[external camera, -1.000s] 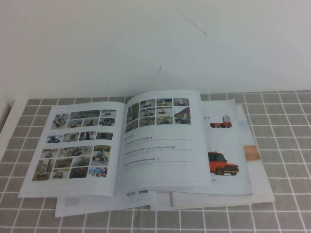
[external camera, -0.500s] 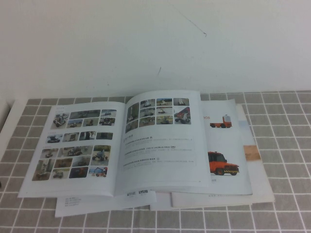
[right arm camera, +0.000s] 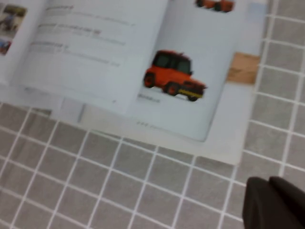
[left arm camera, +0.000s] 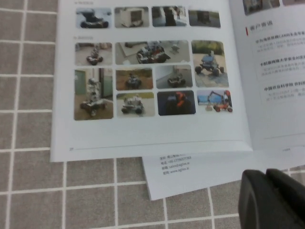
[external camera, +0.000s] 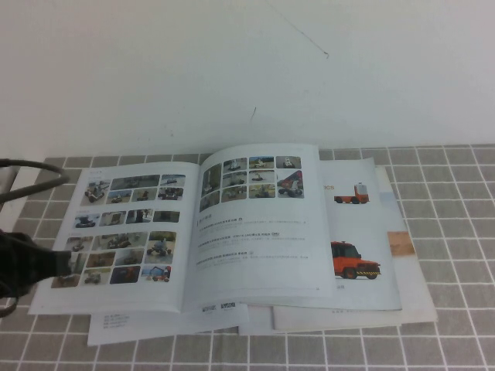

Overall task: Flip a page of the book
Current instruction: Open the closed book

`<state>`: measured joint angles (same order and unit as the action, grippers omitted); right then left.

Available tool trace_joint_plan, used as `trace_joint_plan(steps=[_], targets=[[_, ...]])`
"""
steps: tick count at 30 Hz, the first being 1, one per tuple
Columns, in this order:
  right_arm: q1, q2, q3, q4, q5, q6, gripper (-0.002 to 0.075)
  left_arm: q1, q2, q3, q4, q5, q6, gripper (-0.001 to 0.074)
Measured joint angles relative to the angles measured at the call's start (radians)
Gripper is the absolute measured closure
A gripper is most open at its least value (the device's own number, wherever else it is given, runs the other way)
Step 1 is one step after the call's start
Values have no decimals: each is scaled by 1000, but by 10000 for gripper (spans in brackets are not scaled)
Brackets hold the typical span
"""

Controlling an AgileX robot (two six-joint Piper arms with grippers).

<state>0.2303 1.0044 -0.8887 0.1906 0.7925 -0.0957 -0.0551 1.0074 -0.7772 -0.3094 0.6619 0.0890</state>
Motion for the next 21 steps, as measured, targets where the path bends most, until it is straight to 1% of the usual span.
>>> trace_joint_plan(steps=[1,2,5,10,15,21], targets=[[0,20,0,68,17,-77,729,0,38,0,-33,-4,38,737],[0,36,0,106,20,-116,729,0,58,0,-54,-7,72,737],[0,101,0,205,16,-204,729,0,129,0,-152,-11,167,737],[0,298,-36,384,16,-371,729,0,199,0,-320,-16,346,737],[0,494,-103,571,8,-538,729,0,254,0,-413,-42,447,737],[0,689,-172,694,20,-701,729,0,300,0,-477,-61,496,737]])
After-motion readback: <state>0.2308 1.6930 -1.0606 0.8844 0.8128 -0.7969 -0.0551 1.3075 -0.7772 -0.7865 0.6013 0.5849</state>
